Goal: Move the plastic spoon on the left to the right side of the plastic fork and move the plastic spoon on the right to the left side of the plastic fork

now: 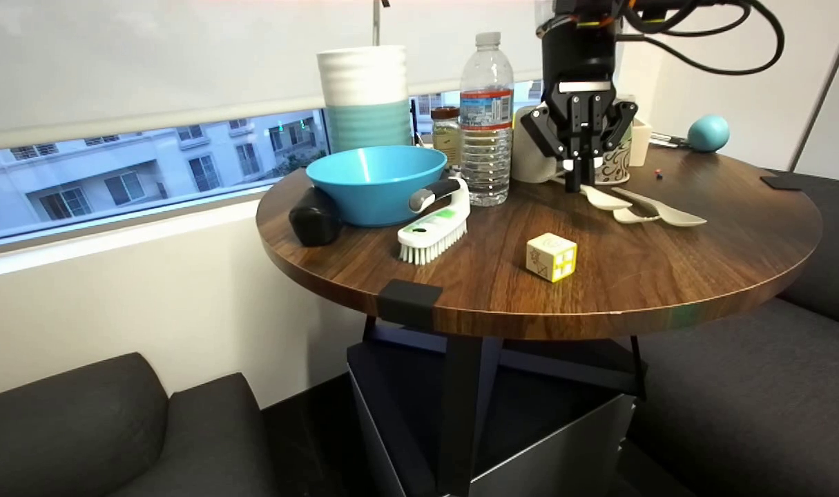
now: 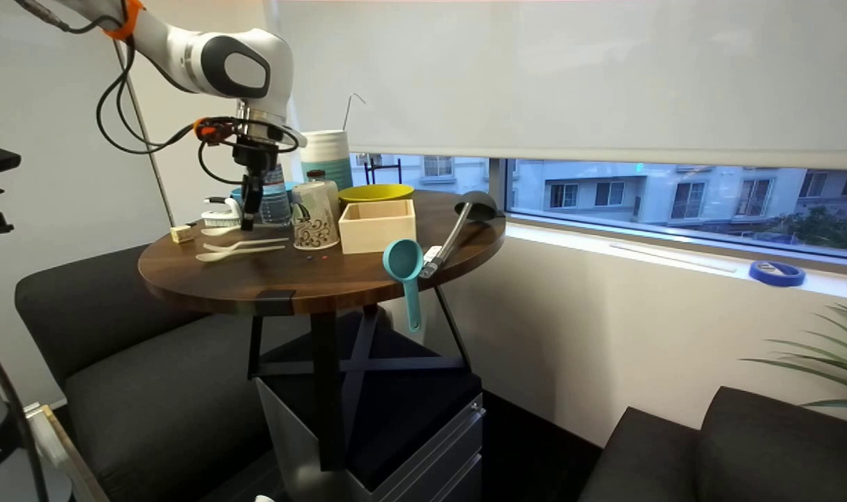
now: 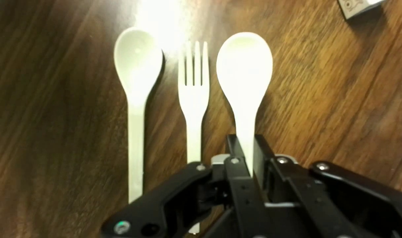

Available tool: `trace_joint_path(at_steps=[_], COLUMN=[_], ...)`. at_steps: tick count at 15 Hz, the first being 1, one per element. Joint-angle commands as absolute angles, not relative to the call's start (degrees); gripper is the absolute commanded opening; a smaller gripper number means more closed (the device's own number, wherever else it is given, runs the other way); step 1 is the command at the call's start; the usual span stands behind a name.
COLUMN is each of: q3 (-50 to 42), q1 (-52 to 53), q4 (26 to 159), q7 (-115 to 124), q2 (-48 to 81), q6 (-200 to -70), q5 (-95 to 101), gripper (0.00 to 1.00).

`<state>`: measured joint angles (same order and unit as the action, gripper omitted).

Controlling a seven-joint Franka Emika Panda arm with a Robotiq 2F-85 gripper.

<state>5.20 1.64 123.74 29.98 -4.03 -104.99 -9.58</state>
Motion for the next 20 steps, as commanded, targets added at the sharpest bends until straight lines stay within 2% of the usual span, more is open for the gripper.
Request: trace_joint_path(at_steps=[1,6,18,19,20], q3=[3.6,2.1,-0.3,-0.2,-0.3], q1=[0.9,-1.0,-3.1,-3.1,-3.1], q4=[124.6,127.6,135.4,135.6,135.5], q7=[29.7,29.6,27.9,28.1,28.0], q2=[-8.1,-11.0,-11.7,-12.3,-12.6], q6=[-98.4,-93.6,-103.7,-104.0,-104.4], q5=[-7.4,-1.6,-1.5,-0.9,-1.5], gripper=[0.03,0.03,0.03,0.38,0.40])
